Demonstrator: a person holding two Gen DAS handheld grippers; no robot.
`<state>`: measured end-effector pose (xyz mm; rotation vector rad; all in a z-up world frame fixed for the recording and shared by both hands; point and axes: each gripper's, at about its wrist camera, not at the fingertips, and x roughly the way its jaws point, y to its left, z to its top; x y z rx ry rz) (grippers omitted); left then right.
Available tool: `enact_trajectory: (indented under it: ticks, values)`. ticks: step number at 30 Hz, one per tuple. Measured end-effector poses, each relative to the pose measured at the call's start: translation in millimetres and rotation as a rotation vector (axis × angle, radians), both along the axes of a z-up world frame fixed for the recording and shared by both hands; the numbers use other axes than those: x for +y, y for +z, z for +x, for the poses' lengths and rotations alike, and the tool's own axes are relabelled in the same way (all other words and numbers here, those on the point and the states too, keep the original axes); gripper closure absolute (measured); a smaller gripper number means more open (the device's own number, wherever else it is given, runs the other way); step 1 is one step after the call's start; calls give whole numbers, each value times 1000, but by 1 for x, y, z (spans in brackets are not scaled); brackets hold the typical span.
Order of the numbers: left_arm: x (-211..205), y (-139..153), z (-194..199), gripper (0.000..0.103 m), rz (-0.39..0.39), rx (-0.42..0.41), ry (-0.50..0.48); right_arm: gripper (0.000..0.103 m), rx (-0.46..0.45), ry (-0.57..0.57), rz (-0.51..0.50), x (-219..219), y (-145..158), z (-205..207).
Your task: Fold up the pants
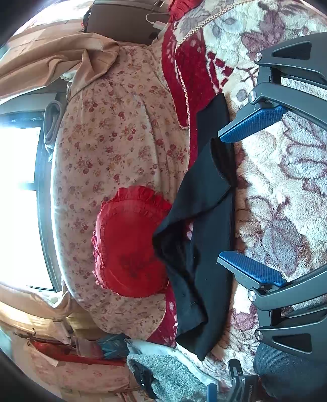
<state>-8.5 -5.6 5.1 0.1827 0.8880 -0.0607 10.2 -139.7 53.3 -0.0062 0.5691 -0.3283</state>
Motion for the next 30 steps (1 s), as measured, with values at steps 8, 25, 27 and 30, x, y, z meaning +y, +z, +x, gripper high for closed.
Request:
enact_trajectory:
  ticks: [8, 25, 27, 30]
  values:
    - [0, -2, 1, 1, -4, 9, 2, 16, 18, -8, -2, 0, 1, 2]
    - [1, -3, 0, 1, -7, 3, 0, 22, 59, -39, 7, -3, -7, 6]
    - [2, 2, -2, 1, -19, -16, -8, 22, 49, -50, 7, -5, -6, 5]
    - [3, 20, -5, 1, -34, -116, -55, 22, 61, -62, 26, -10, -8, 6]
